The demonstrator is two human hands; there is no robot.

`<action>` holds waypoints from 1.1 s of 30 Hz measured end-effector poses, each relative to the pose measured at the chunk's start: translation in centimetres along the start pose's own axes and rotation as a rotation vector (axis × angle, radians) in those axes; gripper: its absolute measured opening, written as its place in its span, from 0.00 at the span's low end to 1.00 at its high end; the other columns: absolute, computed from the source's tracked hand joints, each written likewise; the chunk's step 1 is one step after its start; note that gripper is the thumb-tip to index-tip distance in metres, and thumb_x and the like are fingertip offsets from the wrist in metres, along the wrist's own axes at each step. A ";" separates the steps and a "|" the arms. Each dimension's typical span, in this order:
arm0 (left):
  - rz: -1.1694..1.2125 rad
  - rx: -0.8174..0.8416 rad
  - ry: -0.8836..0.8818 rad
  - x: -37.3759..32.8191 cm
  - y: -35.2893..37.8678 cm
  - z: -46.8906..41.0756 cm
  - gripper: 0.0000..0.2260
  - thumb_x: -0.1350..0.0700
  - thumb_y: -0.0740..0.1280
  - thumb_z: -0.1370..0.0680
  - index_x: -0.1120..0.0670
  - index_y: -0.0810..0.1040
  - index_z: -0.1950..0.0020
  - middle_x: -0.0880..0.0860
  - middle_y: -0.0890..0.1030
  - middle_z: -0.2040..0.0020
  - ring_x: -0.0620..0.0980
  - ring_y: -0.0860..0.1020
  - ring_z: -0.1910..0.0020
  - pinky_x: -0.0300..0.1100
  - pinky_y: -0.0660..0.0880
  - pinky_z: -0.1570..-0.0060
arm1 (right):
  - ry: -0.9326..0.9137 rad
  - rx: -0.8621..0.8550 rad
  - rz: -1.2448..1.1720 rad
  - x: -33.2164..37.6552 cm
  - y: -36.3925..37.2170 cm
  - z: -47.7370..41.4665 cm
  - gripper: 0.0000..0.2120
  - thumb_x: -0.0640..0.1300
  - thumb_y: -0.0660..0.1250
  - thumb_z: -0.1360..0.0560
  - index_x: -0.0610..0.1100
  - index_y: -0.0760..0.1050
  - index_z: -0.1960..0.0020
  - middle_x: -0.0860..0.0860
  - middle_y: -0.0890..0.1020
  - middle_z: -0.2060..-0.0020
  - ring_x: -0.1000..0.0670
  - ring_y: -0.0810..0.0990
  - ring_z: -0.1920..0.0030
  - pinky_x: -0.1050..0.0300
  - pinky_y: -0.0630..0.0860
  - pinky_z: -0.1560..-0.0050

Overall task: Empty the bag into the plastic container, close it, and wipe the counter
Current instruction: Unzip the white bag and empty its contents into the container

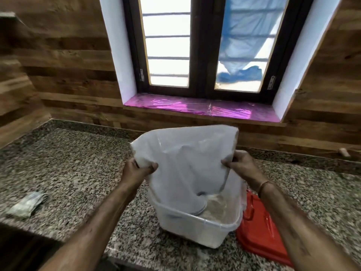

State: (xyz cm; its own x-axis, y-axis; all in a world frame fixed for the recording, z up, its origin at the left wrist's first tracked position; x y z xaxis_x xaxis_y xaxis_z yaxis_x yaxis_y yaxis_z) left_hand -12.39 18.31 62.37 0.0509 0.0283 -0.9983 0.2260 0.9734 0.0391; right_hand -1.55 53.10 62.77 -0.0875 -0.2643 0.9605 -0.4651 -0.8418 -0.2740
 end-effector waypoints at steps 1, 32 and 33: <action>-0.033 -0.055 0.024 0.1 0.1 -0.1 0.13 0.65 0.81 0.31 0.58 0.85 0.49 0.58 0.88 0.52 0.55 0.87 0.54 0.47 0.84 0.57 | 0.000 -0.042 0.096 -0.9 -0.3 0.1 0.05 0.32 0.74 0.25 0.37 0.83 0.50 0.44 0.89 0.54 0.41 0.87 0.49 0.41 0.84 0.47; 0.116 0.107 0.021 -1.8 2.1 -4.4 0.07 0.63 0.76 0.25 0.57 0.84 0.48 0.54 0.89 0.55 0.48 0.86 0.62 0.40 0.80 0.68 | 0.001 -0.143 0.109 -0.6 -3.1 1.1 0.10 0.35 0.71 0.22 0.49 0.83 0.51 0.52 0.89 0.54 0.48 0.86 0.50 0.45 0.83 0.43; 0.114 0.096 0.016 -2.2 2.1 -5.1 0.06 0.63 0.76 0.25 0.57 0.84 0.50 0.54 0.88 0.57 0.47 0.85 0.64 0.39 0.79 0.70 | 0.007 -0.166 0.084 0.3 -3.3 0.5 0.08 0.34 0.70 0.21 0.47 0.83 0.50 0.51 0.89 0.54 0.47 0.86 0.51 0.46 0.83 0.45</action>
State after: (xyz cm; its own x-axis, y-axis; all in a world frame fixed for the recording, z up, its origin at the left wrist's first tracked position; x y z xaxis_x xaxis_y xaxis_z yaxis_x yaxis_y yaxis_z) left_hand -16.99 21.40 64.39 0.0664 0.1422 -0.9876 0.3120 0.9372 0.1559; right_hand 0.43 55.57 63.98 -0.1381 -0.3262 0.9352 -0.5946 -0.7278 -0.3417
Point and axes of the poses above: each hand's wrist, its own z-axis away from the middle knuckle, its own y-axis out of the palm, x = y × z, the point moved 3 cm from there along -z, towards the middle knuckle
